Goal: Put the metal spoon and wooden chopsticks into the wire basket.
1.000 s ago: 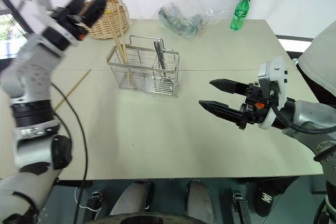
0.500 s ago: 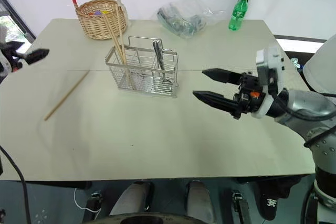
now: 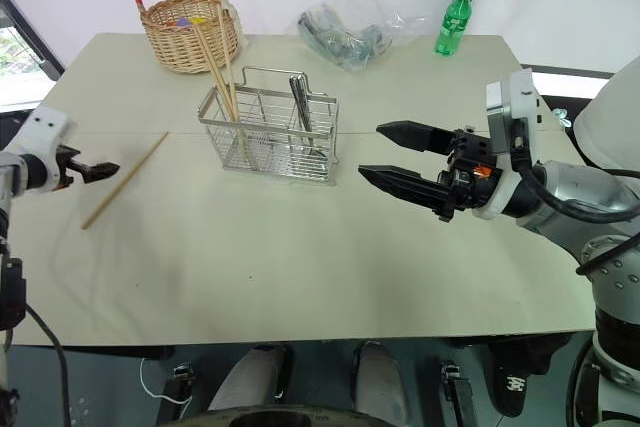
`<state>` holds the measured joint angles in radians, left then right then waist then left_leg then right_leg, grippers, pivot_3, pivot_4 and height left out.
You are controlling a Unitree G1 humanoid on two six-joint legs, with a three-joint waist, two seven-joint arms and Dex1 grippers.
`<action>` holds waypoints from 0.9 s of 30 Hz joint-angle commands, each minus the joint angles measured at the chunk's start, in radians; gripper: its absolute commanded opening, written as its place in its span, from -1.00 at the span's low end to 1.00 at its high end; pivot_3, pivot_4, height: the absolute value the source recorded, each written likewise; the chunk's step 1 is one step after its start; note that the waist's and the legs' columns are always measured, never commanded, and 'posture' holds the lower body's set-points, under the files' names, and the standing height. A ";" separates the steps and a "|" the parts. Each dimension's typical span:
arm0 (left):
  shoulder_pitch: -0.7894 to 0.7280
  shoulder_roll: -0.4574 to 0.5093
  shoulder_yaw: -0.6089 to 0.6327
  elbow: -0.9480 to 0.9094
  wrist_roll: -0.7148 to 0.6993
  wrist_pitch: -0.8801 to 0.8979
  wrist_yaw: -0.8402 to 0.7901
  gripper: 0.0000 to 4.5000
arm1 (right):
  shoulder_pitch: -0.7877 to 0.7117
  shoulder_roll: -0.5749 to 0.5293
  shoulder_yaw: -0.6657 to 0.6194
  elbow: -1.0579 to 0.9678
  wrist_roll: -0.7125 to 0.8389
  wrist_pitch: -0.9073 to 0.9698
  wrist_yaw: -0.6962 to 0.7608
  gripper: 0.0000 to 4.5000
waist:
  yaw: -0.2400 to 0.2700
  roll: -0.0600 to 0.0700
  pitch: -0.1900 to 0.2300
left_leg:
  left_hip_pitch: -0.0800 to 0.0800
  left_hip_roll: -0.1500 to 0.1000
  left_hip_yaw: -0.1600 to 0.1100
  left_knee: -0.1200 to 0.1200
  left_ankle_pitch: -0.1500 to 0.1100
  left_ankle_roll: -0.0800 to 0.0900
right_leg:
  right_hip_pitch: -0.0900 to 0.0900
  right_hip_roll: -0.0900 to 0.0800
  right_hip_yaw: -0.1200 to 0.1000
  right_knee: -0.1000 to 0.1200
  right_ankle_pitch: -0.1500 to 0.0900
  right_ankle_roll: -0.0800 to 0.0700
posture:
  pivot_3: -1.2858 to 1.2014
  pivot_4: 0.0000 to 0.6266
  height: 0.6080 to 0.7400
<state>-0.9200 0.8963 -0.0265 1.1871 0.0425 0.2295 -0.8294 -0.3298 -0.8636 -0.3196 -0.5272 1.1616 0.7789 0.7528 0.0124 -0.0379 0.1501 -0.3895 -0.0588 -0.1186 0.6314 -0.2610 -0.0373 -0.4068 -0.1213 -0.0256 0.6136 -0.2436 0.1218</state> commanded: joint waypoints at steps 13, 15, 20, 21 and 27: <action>-0.021 -0.050 -0.042 0.062 0.090 0.005 -0.051 0.87 | 0.002 -0.016 -0.050 -0.039 0.054 0.007 -0.031 0.59 | 0.000 0.004 -0.004 | 0.001 0.000 0.000 0.000 0.000 0.000 | 0.002 -0.001 0.000 0.000 0.000 0.000 | 0.03 -0.52 0.00; -0.025 -0.055 -0.029 0.067 0.082 0.014 -0.054 0.59 | 0.004 -0.019 -0.060 -0.036 0.065 0.010 -0.038 0.59 | 0.000 0.006 -0.005 | 0.001 0.000 0.000 0.000 0.000 0.000 | 0.002 -0.001 0.000 0.000 0.000 0.000 | 0.03 -0.52 0.00; -0.030 -0.065 -0.015 0.068 0.083 0.018 -0.053 -0.55 | 0.003 -0.024 -0.066 -0.032 0.069 0.012 -0.041 0.59 | 0.000 0.006 -0.005 | 0.004 0.000 0.000 0.000 0.000 0.000 | 0.003 0.000 0.000 0.001 0.000 0.000 | 0.03 -0.52 0.00; -0.031 -0.066 -0.013 0.069 0.082 0.020 -0.052 -0.81 | 0.003 -0.025 -0.066 -0.031 0.069 0.012 -0.041 0.59 | 0.000 0.006 -0.005 | 0.004 0.000 0.000 0.000 0.000 0.000 | 0.003 0.000 0.000 0.002 0.000 0.000 | 0.03 -0.52 0.00; -0.033 -0.069 0.017 0.063 0.066 0.030 -0.025 -0.98 | 0.004 -0.022 -0.059 -0.031 0.058 0.009 -0.035 0.59 | -0.001 0.006 -0.006 | 0.004 0.001 0.000 0.000 0.000 0.000 | 0.003 0.001 0.000 0.002 0.000 0.000 | 0.03 -0.52 0.00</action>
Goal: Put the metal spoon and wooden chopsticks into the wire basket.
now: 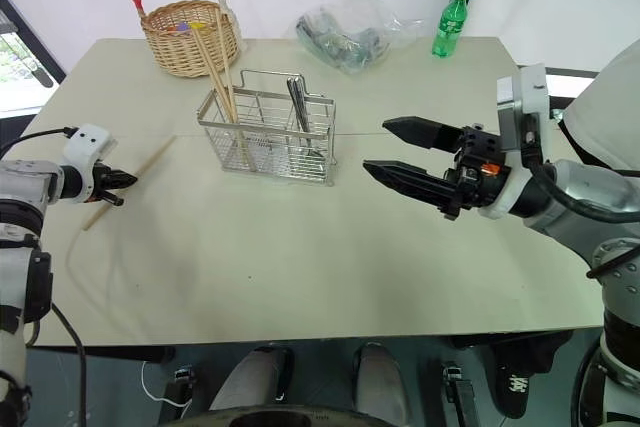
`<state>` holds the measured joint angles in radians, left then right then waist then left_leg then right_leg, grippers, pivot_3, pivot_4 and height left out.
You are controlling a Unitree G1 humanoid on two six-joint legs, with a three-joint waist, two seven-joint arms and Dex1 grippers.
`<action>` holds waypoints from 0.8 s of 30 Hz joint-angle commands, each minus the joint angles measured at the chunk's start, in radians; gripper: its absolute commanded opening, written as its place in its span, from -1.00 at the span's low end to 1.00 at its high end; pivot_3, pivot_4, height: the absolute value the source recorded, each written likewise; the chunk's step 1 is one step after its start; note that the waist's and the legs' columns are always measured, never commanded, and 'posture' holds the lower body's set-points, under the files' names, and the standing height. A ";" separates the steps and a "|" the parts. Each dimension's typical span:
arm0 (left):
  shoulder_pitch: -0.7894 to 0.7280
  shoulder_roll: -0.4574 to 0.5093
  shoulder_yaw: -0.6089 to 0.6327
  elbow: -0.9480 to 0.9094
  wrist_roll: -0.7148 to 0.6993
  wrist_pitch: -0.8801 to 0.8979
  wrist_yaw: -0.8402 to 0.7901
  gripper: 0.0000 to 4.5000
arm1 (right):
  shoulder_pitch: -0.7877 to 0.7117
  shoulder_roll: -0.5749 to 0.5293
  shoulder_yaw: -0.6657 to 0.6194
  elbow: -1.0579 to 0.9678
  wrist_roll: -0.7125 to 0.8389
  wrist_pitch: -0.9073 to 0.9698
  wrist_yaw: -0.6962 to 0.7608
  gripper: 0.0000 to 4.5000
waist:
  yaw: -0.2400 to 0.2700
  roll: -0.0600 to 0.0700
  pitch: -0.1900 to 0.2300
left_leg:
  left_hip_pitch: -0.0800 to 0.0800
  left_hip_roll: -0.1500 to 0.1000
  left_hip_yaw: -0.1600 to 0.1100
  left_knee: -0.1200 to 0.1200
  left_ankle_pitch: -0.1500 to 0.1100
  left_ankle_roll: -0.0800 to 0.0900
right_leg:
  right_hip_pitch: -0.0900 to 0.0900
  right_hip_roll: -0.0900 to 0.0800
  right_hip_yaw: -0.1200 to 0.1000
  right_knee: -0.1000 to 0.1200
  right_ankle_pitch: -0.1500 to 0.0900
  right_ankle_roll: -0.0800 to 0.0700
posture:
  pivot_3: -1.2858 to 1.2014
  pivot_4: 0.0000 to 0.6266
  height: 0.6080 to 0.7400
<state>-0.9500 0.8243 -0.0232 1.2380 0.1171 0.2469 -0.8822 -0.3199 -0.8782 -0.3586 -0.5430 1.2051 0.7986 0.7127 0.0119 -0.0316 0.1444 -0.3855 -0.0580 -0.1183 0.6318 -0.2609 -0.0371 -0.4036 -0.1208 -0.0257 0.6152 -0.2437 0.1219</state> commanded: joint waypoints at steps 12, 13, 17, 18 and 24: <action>-0.292 -0.111 0.559 -0.280 -0.523 -0.087 0.383 -0.98 | 0.018 -0.013 -0.033 -0.032 0.011 -0.012 -0.001 0.59 | 0.004 -0.012 0.001 | -0.006 -0.002 -0.007 0.003 0.000 -0.001 | -0.001 -0.002 -0.005 -0.002 0.001 0.001 | 0.03 -0.52 0.00; -0.306 -0.134 0.584 -0.322 -0.558 -0.071 0.400 -0.98 | 0.019 -0.013 -0.034 -0.033 0.013 -0.012 -0.003 0.59 | 0.003 -0.012 0.001 | -0.006 -0.003 -0.007 0.003 0.000 -0.001 | -0.001 -0.003 -0.005 -0.002 0.001 0.002 | 0.03 -0.52 0.00; -0.349 -0.254 0.607 -0.492 -0.663 0.014 0.466 -0.98 | 0.020 -0.010 -0.029 -0.039 0.015 -0.012 -0.012 0.59 | -0.002 -0.004 -0.002 | -0.003 -0.007 -0.002 0.002 0.000 -0.001 | 0.001 -0.009 -0.005 -0.002 0.002 0.003 | 0.03 -0.52 0.00; -0.351 -0.288 0.589 -0.531 -0.673 0.032 0.468 -0.98 | 0.020 -0.009 -0.028 -0.040 0.016 -0.012 -0.014 0.59 | -0.002 -0.004 -0.002 | -0.002 -0.008 -0.001 0.002 0.000 0.000 | 0.001 -0.010 -0.005 -0.001 0.002 0.003 | 0.03 -0.52 0.00; -0.274 -0.431 0.448 -0.687 -0.662 0.095 0.412 -0.98 | 0.043 -0.010 -0.052 -0.051 0.022 -0.014 -0.026 0.59 | -0.001 -0.004 -0.001 | -0.002 -0.008 0.000 0.005 0.001 0.000 | 0.004 -0.007 -0.005 -0.001 0.003 0.004 | 0.03 -0.52 0.00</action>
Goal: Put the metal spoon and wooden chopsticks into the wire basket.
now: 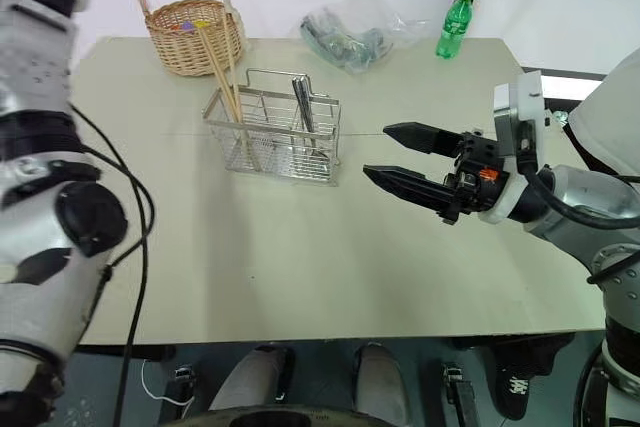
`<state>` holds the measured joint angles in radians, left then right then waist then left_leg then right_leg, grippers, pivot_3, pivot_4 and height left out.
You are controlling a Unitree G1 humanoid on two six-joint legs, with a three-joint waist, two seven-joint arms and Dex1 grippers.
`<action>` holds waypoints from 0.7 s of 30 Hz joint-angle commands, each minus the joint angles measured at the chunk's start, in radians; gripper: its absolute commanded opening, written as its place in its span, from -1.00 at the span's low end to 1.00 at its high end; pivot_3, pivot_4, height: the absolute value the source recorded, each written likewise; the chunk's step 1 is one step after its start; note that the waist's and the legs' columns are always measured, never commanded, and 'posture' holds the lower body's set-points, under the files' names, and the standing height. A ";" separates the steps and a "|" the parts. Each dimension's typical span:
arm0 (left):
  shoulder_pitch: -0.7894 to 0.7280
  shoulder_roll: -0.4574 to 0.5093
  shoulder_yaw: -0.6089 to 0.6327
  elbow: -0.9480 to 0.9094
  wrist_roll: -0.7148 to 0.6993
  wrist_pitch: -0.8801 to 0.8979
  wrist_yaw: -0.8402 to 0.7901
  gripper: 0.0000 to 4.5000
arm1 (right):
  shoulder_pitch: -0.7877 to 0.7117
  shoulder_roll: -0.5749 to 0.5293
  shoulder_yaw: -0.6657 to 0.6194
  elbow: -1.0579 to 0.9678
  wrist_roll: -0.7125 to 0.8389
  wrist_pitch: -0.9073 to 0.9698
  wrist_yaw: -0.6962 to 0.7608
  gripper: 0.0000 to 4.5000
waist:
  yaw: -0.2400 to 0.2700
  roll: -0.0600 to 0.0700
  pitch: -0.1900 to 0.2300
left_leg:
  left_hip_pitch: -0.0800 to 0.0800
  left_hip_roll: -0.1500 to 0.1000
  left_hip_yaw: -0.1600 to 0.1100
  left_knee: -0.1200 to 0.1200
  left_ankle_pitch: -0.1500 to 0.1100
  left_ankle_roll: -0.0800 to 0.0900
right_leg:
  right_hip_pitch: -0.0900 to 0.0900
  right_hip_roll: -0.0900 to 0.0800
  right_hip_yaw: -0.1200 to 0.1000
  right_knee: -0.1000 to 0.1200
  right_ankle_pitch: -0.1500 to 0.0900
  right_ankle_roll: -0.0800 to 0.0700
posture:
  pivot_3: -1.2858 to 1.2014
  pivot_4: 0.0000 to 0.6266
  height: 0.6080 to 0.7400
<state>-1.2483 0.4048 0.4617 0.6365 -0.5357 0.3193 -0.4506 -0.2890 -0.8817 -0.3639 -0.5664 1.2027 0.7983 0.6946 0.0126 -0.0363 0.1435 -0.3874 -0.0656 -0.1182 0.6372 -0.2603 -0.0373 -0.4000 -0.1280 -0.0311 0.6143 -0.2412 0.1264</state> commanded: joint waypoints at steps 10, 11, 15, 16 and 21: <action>0.206 -0.089 -0.129 -0.297 -0.018 0.115 -0.001 -0.98 | 0.076 -0.003 -0.089 -0.066 0.047 -0.021 -0.046 0.59 | 0.000 0.001 0.000 | 0.000 0.001 0.000 0.001 0.000 0.000 | 0.000 0.000 0.001 0.000 0.000 0.000 | 0.03 -0.52 0.00; 0.223 -0.094 -0.134 -0.311 -0.019 0.126 0.007 -0.98 | 0.079 -0.003 -0.090 -0.066 0.047 -0.023 -0.048 0.59 | 0.001 0.001 0.000 | 0.000 0.001 -0.001 0.001 0.000 0.001 | 0.000 0.000 0.001 -0.001 0.000 0.000 | 0.03 -0.52 0.00; 0.287 -0.102 -0.163 -0.373 -0.003 0.139 0.014 -0.98 | 0.084 0.000 -0.087 -0.065 0.044 -0.030 -0.055 0.59 | 0.002 0.001 0.000 | 0.000 0.000 -0.002 0.002 -0.001 0.001 | 0.002 0.000 0.001 -0.001 0.000 0.000 | 0.03 -0.52 0.00; 0.301 -0.101 -0.172 -0.386 0.002 0.138 0.014 -0.98 | 0.085 0.001 -0.086 -0.065 0.043 -0.032 -0.056 0.59 | 0.001 0.001 0.000 | 0.000 0.000 -0.002 0.002 -0.001 0.001 | 0.002 0.000 0.001 -0.001 0.000 0.000 | 0.03 -0.52 0.00; 0.360 -0.092 -0.219 -0.437 0.026 0.144 0.006 -0.98 | 0.085 0.004 -0.080 -0.064 0.043 -0.040 -0.062 0.59 | 0.002 0.001 0.000 | 0.000 0.000 -0.002 0.002 -0.001 0.001 | 0.002 0.000 0.001 -0.001 0.000 0.000 | 0.03 -0.52 0.00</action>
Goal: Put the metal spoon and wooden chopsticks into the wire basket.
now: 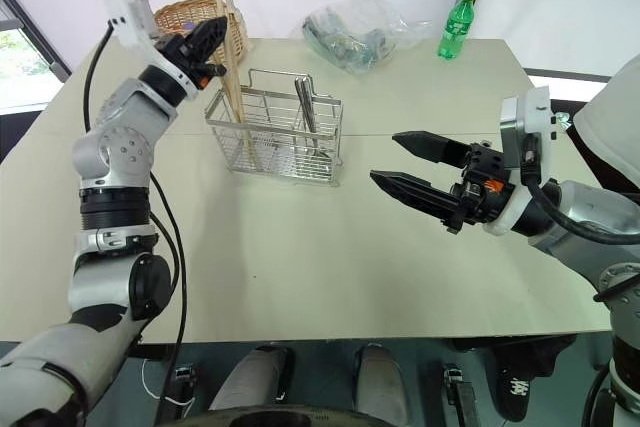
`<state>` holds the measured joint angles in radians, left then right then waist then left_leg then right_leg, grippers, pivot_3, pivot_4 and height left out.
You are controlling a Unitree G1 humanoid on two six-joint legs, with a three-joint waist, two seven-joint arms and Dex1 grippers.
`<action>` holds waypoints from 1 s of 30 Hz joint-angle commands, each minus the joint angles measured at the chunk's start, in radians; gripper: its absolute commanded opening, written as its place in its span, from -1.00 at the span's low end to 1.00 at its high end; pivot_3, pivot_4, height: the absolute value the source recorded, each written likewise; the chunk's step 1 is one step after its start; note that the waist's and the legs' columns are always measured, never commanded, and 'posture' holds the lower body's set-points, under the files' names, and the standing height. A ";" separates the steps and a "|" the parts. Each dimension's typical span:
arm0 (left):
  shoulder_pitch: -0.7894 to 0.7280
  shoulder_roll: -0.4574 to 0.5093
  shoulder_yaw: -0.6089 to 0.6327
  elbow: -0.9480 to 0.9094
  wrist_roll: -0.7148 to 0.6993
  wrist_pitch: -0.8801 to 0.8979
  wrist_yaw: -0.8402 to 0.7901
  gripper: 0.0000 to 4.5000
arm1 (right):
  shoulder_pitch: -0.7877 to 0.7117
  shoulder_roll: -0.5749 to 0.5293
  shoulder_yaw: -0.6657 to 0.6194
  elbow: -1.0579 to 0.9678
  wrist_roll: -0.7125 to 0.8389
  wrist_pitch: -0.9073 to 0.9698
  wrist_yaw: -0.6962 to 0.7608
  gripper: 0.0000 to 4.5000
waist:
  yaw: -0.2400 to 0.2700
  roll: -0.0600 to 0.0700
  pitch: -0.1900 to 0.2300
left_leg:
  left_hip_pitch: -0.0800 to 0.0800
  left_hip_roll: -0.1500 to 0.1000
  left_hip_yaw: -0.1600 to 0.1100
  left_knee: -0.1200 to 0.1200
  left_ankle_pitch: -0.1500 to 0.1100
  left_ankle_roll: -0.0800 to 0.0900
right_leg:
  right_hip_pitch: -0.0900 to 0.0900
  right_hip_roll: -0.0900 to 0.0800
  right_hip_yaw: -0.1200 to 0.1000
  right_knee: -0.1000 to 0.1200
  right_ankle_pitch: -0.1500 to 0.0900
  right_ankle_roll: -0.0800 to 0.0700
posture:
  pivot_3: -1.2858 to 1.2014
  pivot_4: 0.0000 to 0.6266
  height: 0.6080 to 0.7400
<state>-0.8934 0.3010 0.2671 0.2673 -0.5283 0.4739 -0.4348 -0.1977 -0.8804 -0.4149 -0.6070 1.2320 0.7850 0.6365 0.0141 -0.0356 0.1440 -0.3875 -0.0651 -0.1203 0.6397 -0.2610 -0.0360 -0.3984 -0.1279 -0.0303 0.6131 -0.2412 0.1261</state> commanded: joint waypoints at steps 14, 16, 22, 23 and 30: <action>0.045 0.020 -0.034 -0.117 0.043 -0.031 0.009 0.96 | -0.028 0.000 -0.019 -0.007 0.018 -0.030 -0.015 0.59 | 0.000 0.000 0.000 | 0.000 0.000 0.000 0.001 0.000 0.000 | 0.000 0.000 0.000 0.000 0.000 0.000 | 0.03 -0.52 0.00; 0.046 0.035 -0.029 -0.138 0.041 -0.021 0.011 0.96 | -0.030 -0.001 -0.017 -0.004 0.012 -0.030 -0.013 0.59 | 0.000 0.000 0.000 | 0.000 0.000 0.000 0.001 0.000 0.001 | 0.000 0.000 0.000 0.000 0.000 0.000 | 0.03 -0.52 0.00; 0.037 0.259 -0.026 -0.219 0.014 0.070 -0.149 0.96 | -0.026 -0.041 -0.016 0.038 -0.071 -0.041 0.050 0.59 | -0.008 0.002 0.001 | -0.001 0.002 0.001 0.000 -0.001 0.001 | -0.001 0.001 0.000 0.000 0.000 0.000 | 0.03 -0.52 0.00; 0.048 0.322 -0.033 -0.236 0.006 0.091 -0.208 0.96 | -0.021 -0.053 -0.012 0.057 -0.109 -0.052 0.075 0.59 | -0.008 0.003 0.002 | -0.001 0.002 0.001 0.000 -0.001 0.001 | -0.001 0.002 0.000 0.000 0.000 0.000 | 0.03 -0.52 0.00; 0.267 0.749 -0.027 -0.376 -0.028 0.123 -0.639 0.96 | -0.039 -0.114 0.046 0.225 -0.345 -0.163 0.228 0.59 | -0.006 0.006 0.003 | 0.000 0.004 0.003 -0.001 -0.001 0.001 | -0.001 0.002 0.001 -0.002 -0.002 -0.004 | 0.03 -0.52 0.00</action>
<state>-0.6550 0.9864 0.2179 -0.0579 -0.5489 0.6065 -0.9709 -0.2167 -0.9739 -0.3661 -0.4002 0.9338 0.6653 0.8280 0.0081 -0.0295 0.1467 -0.3874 -0.0613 -0.1173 0.6383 -0.2621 -0.0349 -0.3999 -0.1257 -0.0292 0.6113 -0.2435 0.1219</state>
